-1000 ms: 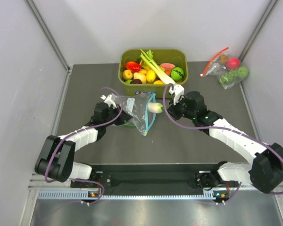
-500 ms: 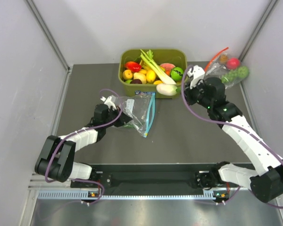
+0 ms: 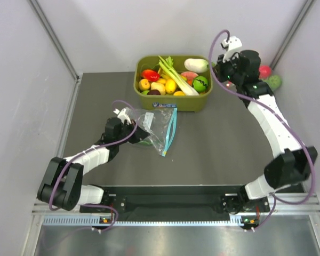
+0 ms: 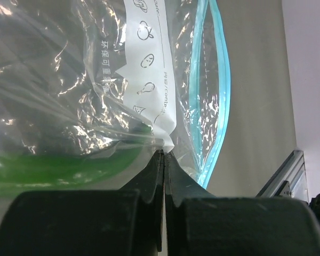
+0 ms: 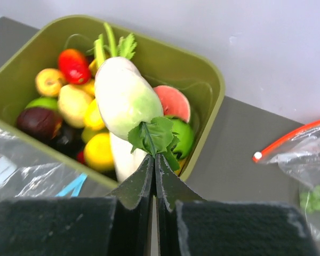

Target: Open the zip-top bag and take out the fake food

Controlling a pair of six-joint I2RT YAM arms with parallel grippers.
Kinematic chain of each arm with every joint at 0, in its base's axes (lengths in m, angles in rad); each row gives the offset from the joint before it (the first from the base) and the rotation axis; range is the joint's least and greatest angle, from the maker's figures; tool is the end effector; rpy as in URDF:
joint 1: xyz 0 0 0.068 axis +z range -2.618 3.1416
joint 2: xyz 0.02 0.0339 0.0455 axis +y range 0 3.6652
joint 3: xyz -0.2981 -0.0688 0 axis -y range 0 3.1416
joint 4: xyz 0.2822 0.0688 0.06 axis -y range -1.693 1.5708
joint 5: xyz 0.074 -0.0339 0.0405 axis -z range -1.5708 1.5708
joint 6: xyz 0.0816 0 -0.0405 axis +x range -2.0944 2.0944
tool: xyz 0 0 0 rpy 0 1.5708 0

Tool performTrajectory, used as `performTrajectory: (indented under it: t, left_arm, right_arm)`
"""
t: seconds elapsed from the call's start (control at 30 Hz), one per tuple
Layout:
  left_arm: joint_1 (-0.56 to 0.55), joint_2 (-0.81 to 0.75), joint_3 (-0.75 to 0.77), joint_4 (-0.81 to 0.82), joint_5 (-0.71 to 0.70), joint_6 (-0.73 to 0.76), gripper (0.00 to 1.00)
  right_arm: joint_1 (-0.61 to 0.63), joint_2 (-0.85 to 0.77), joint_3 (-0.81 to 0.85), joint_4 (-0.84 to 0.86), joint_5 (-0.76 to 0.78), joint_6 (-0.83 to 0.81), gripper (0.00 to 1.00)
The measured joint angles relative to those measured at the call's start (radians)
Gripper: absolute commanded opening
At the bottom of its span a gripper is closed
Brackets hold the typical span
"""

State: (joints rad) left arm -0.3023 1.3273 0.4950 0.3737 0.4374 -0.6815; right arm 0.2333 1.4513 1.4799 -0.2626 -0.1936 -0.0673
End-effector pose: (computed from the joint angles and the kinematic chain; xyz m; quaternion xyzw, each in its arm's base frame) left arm 0.2905 -0.1268 0.1690 -0.0438 0.8358 -0.4058 0.3672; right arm 0.3998 0.1112 0.4418 -0.1762 0.7634 0.1267 0.6084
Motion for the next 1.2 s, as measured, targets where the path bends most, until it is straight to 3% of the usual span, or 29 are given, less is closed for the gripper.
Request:
performTrajectory:
  t: [0.33,0.43,0.47,0.5,0.57,0.73,0.93,1.03,1.2]
  left_arm:
    - [0.0,-0.09,0.0,-0.061,0.009,0.0,0.0]
    - [0.0,-0.116,0.0,-0.071,0.009,0.0,0.0]
    - [0.0,-0.122,0.0,-0.072,0.009,0.0,0.0]
    - [0.0,-0.126,0.0,-0.074,0.009,0.0,0.0]
    - [0.0,-0.129,0.0,-0.079,0.009,0.0,0.0]
    - [0.0,-0.129,-0.002,-0.092,0.01,-0.001,0.0]
    - [0.0,-0.138,-0.002,-0.092,0.014,-0.005,0.0]
    - [0.0,-0.141,-0.002,-0.092,0.019,-0.005,0.0]
    - [0.0,-0.141,-0.002,-0.1,0.029,-0.005,0.0]
  right_arm:
    - [-0.033,0.513,0.481,-0.048,-0.039,0.002,0.01]
    - [-0.033,0.625,0.58,-0.075,-0.046,0.009,0.25]
    - [-0.033,0.647,0.591,-0.084,-0.047,0.011,0.52]
    - [-0.033,0.661,0.597,-0.094,-0.048,0.018,0.61]
    - [-0.033,0.681,0.596,-0.115,-0.051,0.016,0.68]
    - [-0.033,0.636,0.488,-0.096,-0.063,0.019,0.7]
    - [-0.028,0.364,0.142,-0.036,-0.096,0.016,0.7]
    - [-0.01,0.163,-0.04,0.023,-0.114,0.015,0.66]
    - [0.089,-0.071,-0.277,0.128,-0.153,0.018,0.5]
